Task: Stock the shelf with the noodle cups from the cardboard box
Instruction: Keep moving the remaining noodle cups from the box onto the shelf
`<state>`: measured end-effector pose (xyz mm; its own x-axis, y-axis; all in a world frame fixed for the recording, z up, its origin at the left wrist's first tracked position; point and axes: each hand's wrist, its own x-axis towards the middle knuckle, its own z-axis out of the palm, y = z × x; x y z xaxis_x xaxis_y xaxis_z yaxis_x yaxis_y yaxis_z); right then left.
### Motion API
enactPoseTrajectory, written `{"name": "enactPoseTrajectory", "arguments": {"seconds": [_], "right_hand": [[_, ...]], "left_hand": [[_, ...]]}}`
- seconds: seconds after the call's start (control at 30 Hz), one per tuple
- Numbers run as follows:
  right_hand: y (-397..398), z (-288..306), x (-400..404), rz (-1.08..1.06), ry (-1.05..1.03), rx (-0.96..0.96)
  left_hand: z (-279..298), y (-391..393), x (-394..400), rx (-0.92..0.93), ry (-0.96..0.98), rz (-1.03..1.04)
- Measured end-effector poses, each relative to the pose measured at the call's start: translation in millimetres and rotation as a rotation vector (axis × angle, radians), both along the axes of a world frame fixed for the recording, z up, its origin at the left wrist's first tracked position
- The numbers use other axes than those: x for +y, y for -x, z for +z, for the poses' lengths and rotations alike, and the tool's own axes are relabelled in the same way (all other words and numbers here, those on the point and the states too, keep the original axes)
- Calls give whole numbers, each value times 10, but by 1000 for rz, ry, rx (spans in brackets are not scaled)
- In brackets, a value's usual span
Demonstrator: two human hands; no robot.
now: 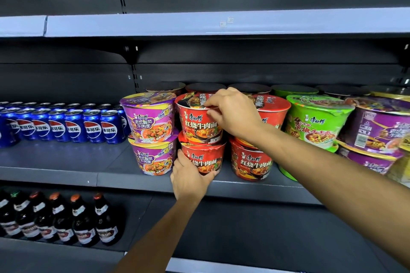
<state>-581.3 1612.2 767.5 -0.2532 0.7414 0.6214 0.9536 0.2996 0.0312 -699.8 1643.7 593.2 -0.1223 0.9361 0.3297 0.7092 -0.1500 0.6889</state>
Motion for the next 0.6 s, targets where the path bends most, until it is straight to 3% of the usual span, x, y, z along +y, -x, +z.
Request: {"name": "enactPoseTrajectory", "arguments": {"seconds": [0.37, 0.6], "right_hand": [[-25, -12, 31, 35, -16, 31], [-33, -22, 34, 38, -37, 41]], "left_hand": [[18, 324, -13, 23, 20, -192], [133, 149, 91, -106, 99, -204]]}}
